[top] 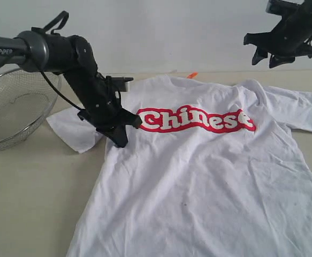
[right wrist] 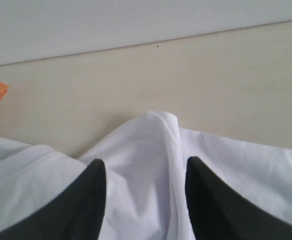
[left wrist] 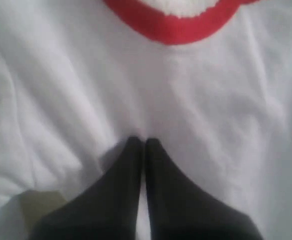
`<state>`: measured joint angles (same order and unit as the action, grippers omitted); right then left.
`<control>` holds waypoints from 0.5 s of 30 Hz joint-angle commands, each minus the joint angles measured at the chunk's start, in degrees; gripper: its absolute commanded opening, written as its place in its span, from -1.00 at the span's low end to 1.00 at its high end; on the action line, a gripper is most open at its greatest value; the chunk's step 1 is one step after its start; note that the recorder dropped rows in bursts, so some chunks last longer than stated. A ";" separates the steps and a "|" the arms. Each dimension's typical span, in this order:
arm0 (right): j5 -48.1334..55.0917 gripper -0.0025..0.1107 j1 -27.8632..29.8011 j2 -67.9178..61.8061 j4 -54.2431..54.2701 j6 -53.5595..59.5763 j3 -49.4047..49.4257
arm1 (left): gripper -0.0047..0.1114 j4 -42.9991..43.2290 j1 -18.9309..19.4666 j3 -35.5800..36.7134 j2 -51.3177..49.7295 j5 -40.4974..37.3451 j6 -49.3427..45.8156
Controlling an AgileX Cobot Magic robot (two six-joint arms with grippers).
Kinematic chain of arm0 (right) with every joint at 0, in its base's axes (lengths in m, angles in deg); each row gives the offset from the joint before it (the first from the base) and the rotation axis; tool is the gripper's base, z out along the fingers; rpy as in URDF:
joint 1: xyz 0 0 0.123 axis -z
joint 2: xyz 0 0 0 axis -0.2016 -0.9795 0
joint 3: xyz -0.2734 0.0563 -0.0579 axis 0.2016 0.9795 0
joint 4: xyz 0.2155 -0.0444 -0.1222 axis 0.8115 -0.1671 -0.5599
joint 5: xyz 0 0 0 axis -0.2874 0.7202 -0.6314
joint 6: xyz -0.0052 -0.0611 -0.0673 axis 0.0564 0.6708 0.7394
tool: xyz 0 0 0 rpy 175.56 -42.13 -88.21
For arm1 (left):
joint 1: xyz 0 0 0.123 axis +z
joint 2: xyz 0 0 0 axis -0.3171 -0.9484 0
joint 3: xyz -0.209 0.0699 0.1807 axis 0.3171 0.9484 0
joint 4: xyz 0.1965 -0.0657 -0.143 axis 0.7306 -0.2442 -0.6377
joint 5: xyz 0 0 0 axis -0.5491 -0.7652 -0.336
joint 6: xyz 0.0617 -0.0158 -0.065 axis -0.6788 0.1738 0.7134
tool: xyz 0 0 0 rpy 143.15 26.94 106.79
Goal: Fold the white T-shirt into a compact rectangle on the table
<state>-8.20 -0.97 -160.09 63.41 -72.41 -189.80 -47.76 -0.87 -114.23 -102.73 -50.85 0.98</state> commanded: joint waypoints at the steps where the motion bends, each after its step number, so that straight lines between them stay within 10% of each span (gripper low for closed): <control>1: 1.61 -0.17 0.33 2.10 1.56 2.62 -0.27 | -0.84 -3.62 -0.06 -0.91 -0.08 -1.03 -2.62; 15: 8.46 -0.17 6.12 2.06 1.28 2.21 -0.04 | -0.84 0.37 0.28 -1.33 -0.08 -2.73 1.19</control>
<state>-1.07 3.00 -158.61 65.53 -70.25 -189.80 -48.58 -0.87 -115.22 -102.95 -52.78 0.56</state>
